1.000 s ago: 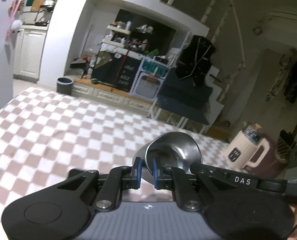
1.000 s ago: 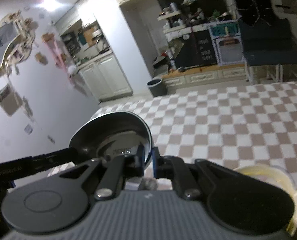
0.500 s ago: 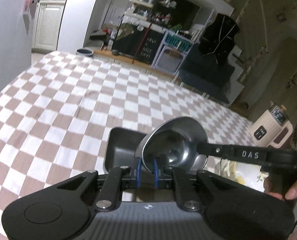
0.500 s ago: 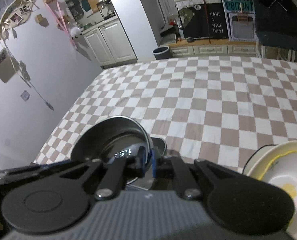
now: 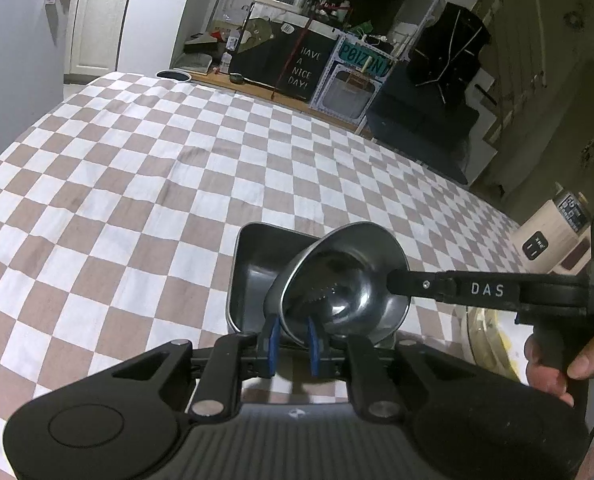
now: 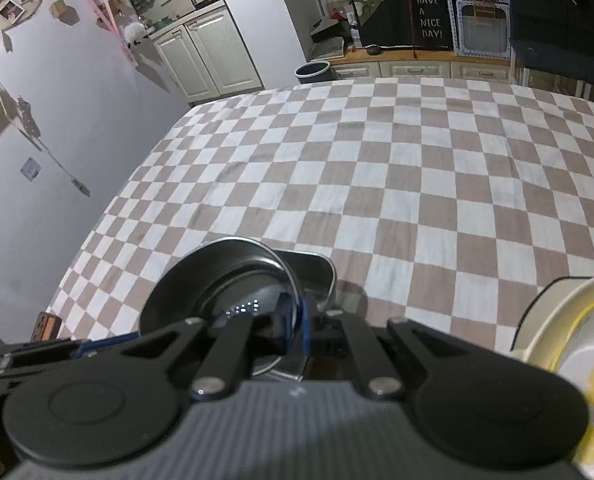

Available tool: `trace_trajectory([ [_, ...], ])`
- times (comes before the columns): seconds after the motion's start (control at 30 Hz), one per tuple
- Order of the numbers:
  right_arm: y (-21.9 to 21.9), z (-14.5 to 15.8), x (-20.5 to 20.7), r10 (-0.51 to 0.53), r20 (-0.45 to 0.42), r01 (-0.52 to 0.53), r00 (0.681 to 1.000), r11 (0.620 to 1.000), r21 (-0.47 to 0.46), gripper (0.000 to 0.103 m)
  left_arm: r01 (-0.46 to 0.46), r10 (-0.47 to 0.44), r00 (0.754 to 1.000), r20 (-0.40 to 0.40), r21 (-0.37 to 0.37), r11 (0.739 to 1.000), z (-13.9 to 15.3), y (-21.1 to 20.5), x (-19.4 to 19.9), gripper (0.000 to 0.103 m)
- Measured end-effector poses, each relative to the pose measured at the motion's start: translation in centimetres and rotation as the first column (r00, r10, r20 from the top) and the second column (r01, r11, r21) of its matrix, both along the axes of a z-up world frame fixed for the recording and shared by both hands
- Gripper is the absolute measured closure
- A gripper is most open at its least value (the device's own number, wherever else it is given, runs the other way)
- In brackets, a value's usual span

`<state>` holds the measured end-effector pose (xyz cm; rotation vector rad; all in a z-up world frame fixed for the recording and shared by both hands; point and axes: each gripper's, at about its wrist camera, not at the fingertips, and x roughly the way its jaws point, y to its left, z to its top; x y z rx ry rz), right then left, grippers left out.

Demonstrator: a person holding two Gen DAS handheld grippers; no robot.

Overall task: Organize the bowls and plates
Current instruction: 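Lift the round steel bowl and carry it to a rectangular steel pan, then lower the round steel bowl into the rectangular steel pan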

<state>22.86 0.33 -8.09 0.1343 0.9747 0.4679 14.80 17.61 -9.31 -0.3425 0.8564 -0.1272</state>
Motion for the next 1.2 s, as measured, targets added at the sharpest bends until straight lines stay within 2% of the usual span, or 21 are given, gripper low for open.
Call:
trace_trajectory([
  [0.53, 1.1, -1.4, 1.6, -0.009, -0.035, 0.008, 0.999, 1.0, -0.029, 0.096, 0.02, -0.019, 1.0, -0.02, 0.043, 0.999, -1.2, -0.2, 1.4, 0.081],
  [0.73, 1.0, -2.0, 2.4, -0.039, -0.055, 0.039, 0.998, 0.999, -0.001, 0.096, 0.034, -0.033, 0.999, -0.027, 0.034, 0.999, -1.2, -0.2, 1.6, 0.074],
  [0.83, 0.9, -2.1, 2.6, -0.054, -0.057, 0.055, 0.997, 0.998, 0.02, 0.091, 0.04, -0.039, 0.999, -0.03, 0.047, 0.998, -1.0, -0.3, 1.5, 0.07],
  [1.03, 0.8, -1.7, 2.7, -0.053, -0.04, 0.056, 0.998, 0.995, 0.081, 0.091, 0.049, -0.047, 0.997, -0.058, 0.039, 0.998, -0.6, -0.1, 1.3, 0.054],
  [1.07, 0.7, -1.6, 2.7, -0.057, -0.041, 0.061, 0.998, 0.994, 0.088, 0.088, 0.051, -0.048, 0.997, -0.067, 0.04, 0.998, -0.6, 0.0, 1.3, 0.05],
  [1.2, 0.2, -0.5, 2.5, -0.077, -0.042, 0.081, 0.996, 0.99, 0.118, 0.066, 0.055, -0.053, 0.997, -0.059, 0.032, 0.998, 0.5, 0.3, 0.8, 0.049],
])
